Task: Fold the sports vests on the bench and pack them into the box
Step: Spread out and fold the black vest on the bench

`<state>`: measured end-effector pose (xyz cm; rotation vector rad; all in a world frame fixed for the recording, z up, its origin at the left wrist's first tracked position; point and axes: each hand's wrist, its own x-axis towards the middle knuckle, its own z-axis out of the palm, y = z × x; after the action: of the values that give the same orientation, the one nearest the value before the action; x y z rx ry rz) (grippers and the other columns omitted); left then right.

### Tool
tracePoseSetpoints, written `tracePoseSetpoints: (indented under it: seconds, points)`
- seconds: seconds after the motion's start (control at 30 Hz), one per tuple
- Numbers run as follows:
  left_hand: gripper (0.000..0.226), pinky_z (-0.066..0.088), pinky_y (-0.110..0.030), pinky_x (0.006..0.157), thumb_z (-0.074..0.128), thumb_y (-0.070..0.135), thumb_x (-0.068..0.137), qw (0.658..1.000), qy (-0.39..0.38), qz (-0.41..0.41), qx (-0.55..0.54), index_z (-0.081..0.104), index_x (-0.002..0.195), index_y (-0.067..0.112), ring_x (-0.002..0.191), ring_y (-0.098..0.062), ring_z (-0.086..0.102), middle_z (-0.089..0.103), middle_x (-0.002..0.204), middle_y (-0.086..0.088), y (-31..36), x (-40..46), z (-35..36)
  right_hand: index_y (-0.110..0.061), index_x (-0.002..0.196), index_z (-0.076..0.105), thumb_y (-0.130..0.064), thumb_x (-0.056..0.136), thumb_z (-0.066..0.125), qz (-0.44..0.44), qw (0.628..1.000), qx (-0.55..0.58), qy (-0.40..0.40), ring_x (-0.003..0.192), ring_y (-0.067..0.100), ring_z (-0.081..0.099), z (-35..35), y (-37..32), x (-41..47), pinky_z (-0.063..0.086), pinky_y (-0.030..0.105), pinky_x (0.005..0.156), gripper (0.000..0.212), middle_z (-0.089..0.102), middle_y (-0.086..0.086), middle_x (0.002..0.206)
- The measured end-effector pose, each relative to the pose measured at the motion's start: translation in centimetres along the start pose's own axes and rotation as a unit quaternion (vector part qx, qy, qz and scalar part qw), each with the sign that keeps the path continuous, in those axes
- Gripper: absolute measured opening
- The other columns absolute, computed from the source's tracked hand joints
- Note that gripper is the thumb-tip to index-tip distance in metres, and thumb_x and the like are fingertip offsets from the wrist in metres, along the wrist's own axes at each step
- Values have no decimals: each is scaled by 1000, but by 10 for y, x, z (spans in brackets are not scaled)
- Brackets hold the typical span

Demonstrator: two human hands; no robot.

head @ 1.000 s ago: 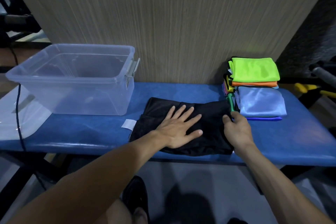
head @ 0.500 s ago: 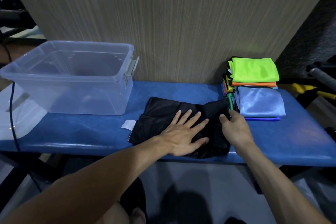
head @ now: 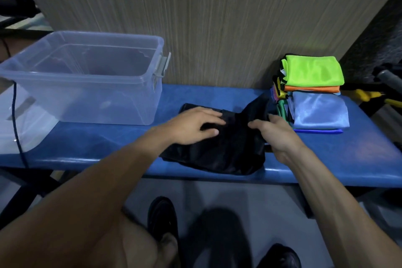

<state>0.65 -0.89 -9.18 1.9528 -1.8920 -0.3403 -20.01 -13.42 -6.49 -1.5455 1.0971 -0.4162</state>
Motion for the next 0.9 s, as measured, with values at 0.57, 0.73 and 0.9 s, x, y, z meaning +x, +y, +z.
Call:
tracePoseSetpoints:
  seconds: [0.57, 0.73, 0.9]
  points:
    - [60, 43, -20, 67, 23, 65, 103, 836, 43, -321, -443, 65, 100, 23, 65, 0, 58, 64, 66, 16, -35, -18, -16, -22, 115, 54, -29, 94, 55, -110, 971, -189, -93, 62, 24, 68, 136, -48, 18, 52, 29, 52, 22, 71, 10, 92]
    - [40, 55, -30, 78, 52, 48, 103, 788, 122, -373, -475, 69, 115, 15, 95, -18, 71, 74, 104, -8, -41, -18, -11, -19, 153, 37, -32, 95, 54, -130, 957, -175, -189, 98, 21, 68, 162, -31, 23, 59, 36, 80, 63, 66, 10, 125]
    - [27, 55, -36, 72, 47, 0, 101, 832, 135, -365, -395, 71, 96, 9, 77, -25, 67, 72, 86, -15, -37, -25, -7, -18, 149, 48, -29, 98, 59, -276, 932, -184, -146, 96, 15, 67, 121, -14, 16, 53, 33, 94, 53, 67, -7, 101]
